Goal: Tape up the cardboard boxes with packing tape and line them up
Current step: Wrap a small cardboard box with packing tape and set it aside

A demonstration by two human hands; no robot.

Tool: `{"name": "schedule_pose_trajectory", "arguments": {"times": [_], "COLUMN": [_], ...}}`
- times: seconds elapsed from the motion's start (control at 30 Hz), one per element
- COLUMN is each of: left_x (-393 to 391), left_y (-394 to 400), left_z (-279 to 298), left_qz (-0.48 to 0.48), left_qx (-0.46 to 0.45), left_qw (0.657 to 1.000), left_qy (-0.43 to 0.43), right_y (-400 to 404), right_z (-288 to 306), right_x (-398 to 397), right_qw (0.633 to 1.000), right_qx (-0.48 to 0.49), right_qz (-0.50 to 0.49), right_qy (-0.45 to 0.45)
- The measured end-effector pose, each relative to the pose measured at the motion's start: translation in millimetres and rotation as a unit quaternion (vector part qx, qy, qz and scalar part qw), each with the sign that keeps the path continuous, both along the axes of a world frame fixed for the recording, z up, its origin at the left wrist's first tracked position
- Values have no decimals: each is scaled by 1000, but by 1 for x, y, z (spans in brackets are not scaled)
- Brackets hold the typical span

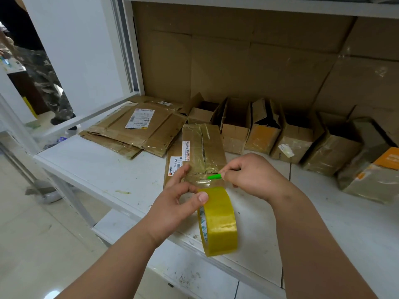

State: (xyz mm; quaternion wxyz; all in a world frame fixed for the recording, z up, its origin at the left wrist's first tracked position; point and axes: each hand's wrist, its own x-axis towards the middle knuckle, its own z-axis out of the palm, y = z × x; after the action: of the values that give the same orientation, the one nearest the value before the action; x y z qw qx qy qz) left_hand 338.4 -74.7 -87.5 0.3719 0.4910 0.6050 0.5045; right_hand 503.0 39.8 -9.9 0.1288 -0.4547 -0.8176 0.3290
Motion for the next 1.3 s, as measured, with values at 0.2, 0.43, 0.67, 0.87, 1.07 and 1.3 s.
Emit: {"name": "schedule_pose_trajectory", "arguments": {"times": [0.2, 0.43, 0.67, 0.87, 1.07, 1.3], "left_x": [-1, 1, 0, -1, 0, 1], "left_y": [0, -1, -1, -2, -2, -2], "left_z": [2, 5, 8, 6, 7, 7], "left_qz": [-8, -14, -15, -15, -9, -11], "left_qx": [0, 2, -3, -10, -13, -9], "left_qw": [1000, 1000, 1000, 1000, 1000, 1000], "left_qy": [2, 0, 6, 8, 1, -3], "right_y": [1, 0, 6, 13, 11, -5], "right_z": [-4, -13, -18, -35, -56, -63], "right_x": [3, -8, 2, 30, 52, 35], "right_qw": [1000, 1000, 1000, 997, 989, 984], "right_qx": [-2, -2, 17, 17, -1, 42], "right_qz": [-4, 5, -7, -47, -111, -146], "right_qy": [11, -10, -14, -64, -96, -93]}}
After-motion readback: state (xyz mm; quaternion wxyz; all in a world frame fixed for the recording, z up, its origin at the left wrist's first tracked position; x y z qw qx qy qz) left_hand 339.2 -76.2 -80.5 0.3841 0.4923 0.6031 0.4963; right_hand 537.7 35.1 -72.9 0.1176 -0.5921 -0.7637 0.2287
